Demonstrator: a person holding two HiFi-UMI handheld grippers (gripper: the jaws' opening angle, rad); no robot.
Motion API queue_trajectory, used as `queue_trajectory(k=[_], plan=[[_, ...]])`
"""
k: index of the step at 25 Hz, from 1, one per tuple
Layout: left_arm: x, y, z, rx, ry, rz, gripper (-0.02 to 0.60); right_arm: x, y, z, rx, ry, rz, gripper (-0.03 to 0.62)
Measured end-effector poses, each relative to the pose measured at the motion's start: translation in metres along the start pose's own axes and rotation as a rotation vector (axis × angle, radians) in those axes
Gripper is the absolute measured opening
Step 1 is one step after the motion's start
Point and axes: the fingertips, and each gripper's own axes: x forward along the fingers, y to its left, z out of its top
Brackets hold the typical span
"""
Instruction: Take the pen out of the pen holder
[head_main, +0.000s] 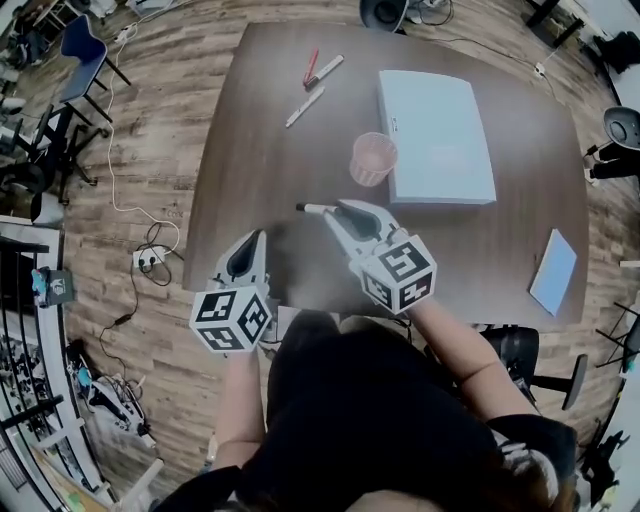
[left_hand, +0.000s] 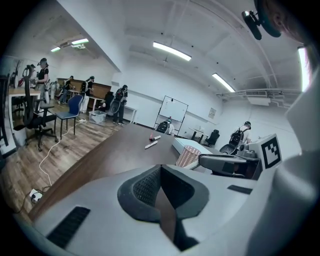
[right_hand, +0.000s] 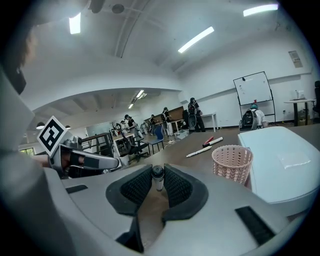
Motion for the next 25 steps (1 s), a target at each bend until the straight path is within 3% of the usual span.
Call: queue_trajectory(k=[14, 25], plan=[[-0.008, 0.010, -0.019, -0.034, 0.023, 0.051, 0.015, 0.002, 0.005, -0.037, -0.081, 0.064, 0.047, 0.091], [-0.009, 0.012, -0.039, -0.054, 0.068, 0.056, 0.015, 0.004, 0.004, -0.099, -0.237, 0.360, 0.023, 0.091]])
